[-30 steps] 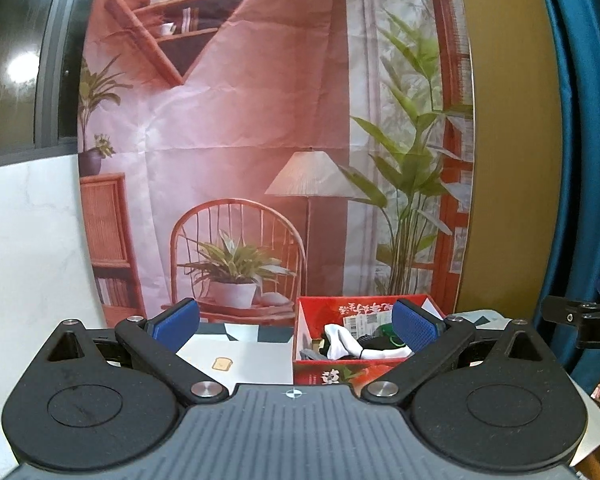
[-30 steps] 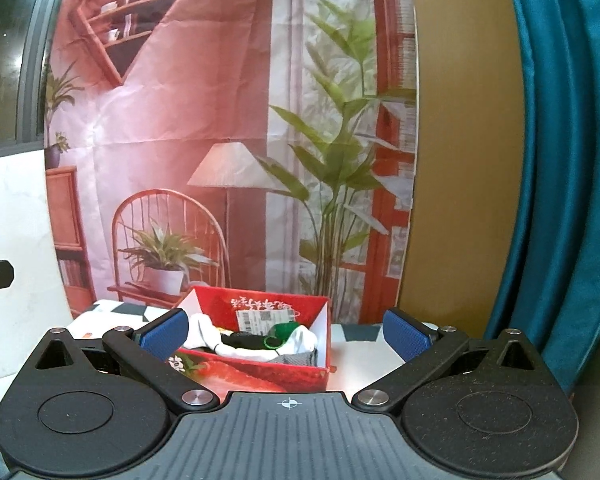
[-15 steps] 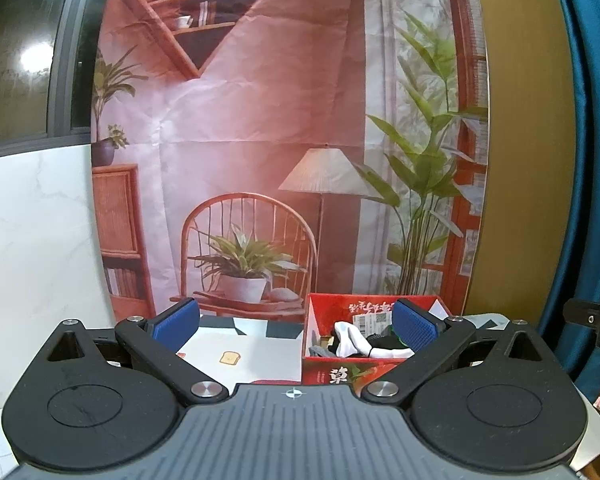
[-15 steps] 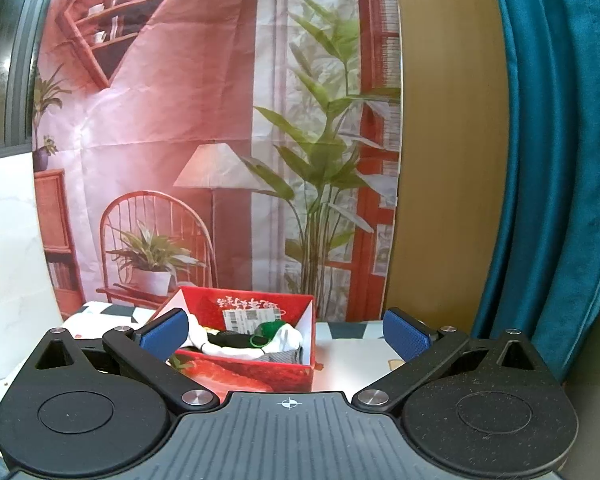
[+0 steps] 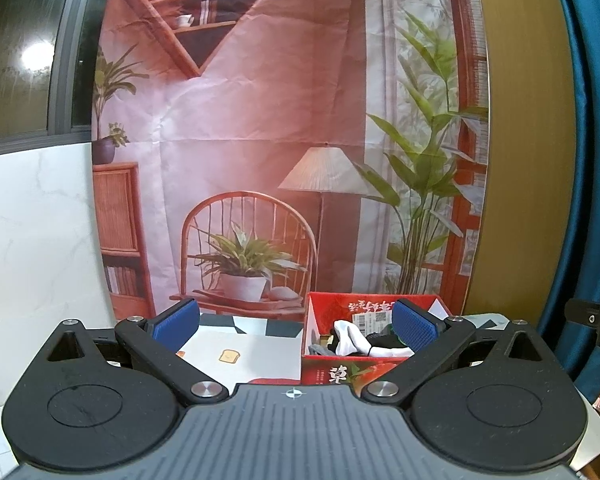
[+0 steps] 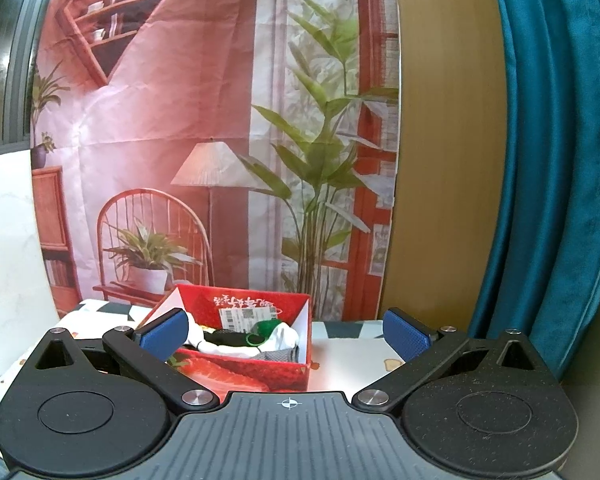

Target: Organize soft objects

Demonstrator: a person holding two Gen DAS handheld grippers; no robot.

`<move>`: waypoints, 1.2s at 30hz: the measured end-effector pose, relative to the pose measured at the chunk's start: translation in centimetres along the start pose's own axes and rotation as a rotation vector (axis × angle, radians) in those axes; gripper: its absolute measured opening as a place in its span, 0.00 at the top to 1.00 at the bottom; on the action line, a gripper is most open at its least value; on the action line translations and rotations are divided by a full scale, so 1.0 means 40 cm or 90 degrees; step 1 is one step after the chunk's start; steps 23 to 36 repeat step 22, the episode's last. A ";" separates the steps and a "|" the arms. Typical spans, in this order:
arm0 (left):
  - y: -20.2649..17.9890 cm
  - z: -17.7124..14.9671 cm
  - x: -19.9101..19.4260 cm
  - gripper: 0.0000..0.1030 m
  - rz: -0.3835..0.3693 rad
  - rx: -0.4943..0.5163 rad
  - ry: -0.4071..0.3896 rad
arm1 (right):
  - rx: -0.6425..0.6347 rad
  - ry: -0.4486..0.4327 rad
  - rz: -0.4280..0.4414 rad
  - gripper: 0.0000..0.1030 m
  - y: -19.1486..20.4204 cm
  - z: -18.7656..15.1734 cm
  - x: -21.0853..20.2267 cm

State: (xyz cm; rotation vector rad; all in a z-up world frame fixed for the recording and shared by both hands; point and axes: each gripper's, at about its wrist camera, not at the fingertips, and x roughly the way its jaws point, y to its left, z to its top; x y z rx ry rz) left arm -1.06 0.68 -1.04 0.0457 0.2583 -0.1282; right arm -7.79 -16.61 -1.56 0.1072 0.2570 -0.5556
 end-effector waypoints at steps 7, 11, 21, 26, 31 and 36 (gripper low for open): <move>-0.002 0.001 0.001 0.00 0.000 0.002 0.002 | -0.001 0.002 -0.001 0.00 -0.002 0.001 0.001; -0.001 -0.002 0.000 0.00 -0.003 0.001 0.001 | -0.002 0.002 -0.001 0.00 -0.003 0.002 0.004; 0.005 -0.006 -0.001 0.00 -0.007 0.004 -0.005 | -0.003 0.003 -0.001 0.00 -0.002 0.002 0.003; 0.004 -0.007 -0.001 0.00 -0.006 0.003 -0.004 | -0.003 0.003 -0.001 0.00 -0.002 0.002 0.003; 0.004 -0.007 -0.001 0.00 -0.006 0.003 -0.004 | -0.003 0.003 -0.001 0.00 -0.002 0.002 0.003; 0.004 -0.007 -0.001 0.00 -0.006 0.003 -0.004 | -0.003 0.003 -0.001 0.00 -0.002 0.002 0.003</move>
